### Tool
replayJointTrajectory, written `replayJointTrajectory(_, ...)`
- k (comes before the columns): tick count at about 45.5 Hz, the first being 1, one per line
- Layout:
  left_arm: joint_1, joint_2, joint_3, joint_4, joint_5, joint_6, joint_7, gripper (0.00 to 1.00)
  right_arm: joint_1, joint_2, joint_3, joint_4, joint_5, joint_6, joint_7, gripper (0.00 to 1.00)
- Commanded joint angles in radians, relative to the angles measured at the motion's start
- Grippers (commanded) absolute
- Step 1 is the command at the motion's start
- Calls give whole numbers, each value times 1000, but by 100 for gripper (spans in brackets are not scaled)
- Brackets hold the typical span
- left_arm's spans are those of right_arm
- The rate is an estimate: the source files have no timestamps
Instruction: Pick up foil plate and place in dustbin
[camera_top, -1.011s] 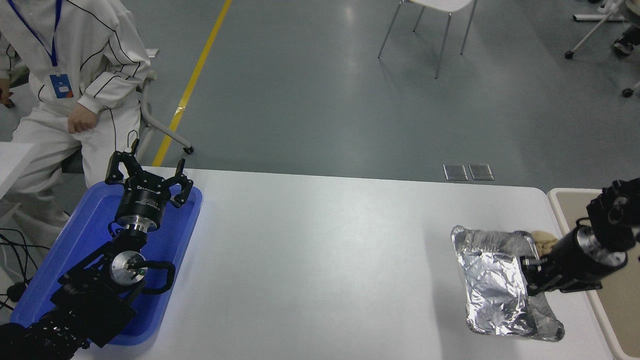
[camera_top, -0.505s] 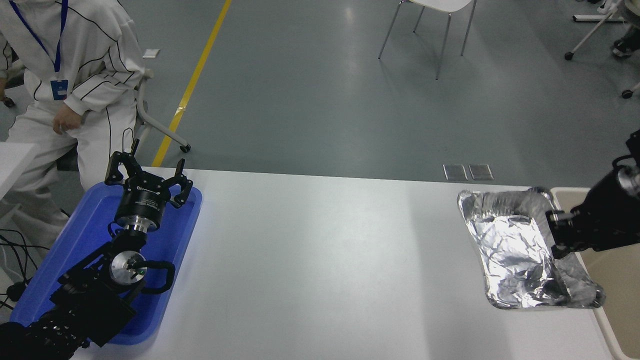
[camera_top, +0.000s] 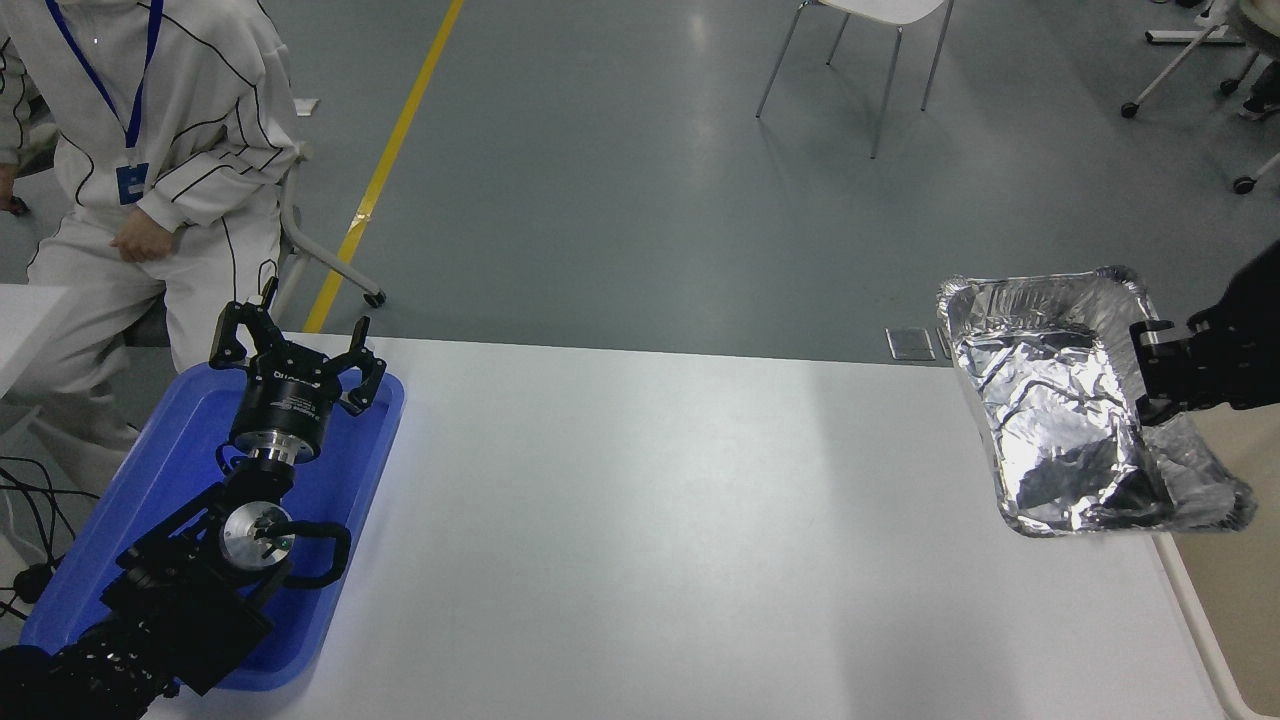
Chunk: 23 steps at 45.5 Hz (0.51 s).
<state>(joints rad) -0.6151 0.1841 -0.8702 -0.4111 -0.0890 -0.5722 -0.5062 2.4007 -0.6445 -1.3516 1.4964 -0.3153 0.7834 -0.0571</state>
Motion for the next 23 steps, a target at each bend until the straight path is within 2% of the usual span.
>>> replayJointTrajectory(1, 0, 0, 0, 0, 0, 0, 0, 100, 20, -1, -12, 1, 2, 2, 0, 0)
replayJointTrajectory(9, 0, 0, -1, 0, 0, 0, 0, 100, 15, -21, -17, -2, 2, 2, -1, 0)
replayJointTrajectory(23, 0, 0, 0, 0, 0, 0, 0, 100, 21, -121, -121, -13, -18, 2, -6, 0)
